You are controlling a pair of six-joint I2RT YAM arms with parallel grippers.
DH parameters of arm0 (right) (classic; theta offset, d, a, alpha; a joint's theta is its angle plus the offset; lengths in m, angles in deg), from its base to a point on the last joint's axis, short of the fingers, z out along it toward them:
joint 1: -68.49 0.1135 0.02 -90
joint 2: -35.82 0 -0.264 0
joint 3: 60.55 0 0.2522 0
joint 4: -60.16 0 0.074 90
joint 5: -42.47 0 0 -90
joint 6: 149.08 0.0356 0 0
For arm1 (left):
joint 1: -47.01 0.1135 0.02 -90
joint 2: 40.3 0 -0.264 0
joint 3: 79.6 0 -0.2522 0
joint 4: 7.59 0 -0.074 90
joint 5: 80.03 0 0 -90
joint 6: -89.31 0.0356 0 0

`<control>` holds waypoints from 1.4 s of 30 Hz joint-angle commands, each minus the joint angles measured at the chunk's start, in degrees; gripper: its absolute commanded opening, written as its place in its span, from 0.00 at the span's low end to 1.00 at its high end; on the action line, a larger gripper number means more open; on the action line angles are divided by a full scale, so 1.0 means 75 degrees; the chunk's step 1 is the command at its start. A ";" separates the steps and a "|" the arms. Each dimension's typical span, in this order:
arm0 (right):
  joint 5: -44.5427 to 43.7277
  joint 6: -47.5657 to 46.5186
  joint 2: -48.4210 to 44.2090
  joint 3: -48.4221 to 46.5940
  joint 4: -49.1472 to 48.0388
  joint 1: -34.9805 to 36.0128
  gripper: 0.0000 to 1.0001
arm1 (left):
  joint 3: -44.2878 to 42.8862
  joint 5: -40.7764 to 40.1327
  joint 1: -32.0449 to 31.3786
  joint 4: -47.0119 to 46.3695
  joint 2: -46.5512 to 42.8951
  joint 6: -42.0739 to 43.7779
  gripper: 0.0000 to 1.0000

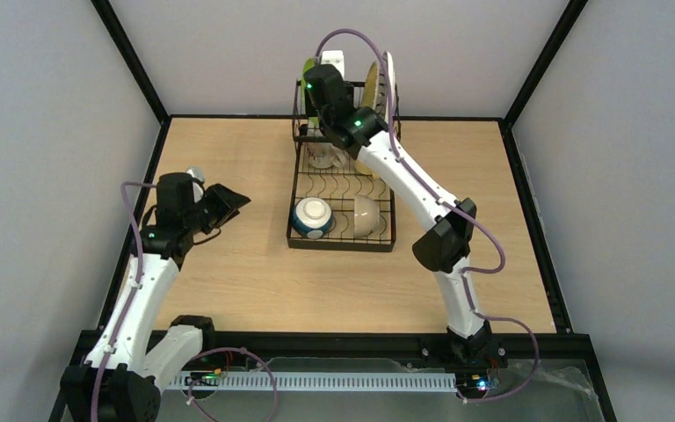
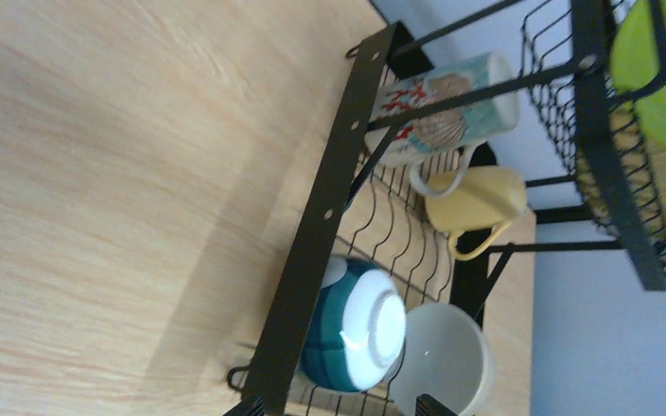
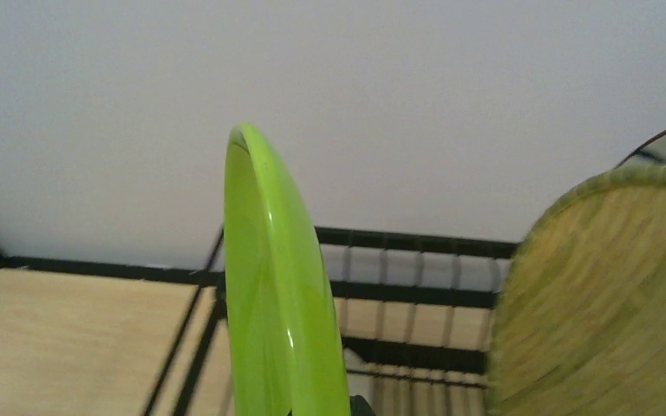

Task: Load the mixed dishes into the dish rack
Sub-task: Insert the plate into the dish rack.

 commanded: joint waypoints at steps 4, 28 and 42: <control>-0.2211 -0.1271 0.0266 -0.0245 -0.1403 -0.0025 0.00 | 0.0680 -0.0247 -0.0266 0.0210 -0.0296 0.0305 0.99; -0.3171 -0.1470 0.0756 -0.0251 -0.1578 -0.0132 0.00 | 0.1186 -0.0117 -0.0283 0.0278 -0.0494 0.0345 0.99; -0.2737 -0.0841 0.0976 -0.0227 -0.0934 -0.0236 0.00 | 0.1298 -0.0069 -0.0293 0.0215 -0.0459 0.0271 0.99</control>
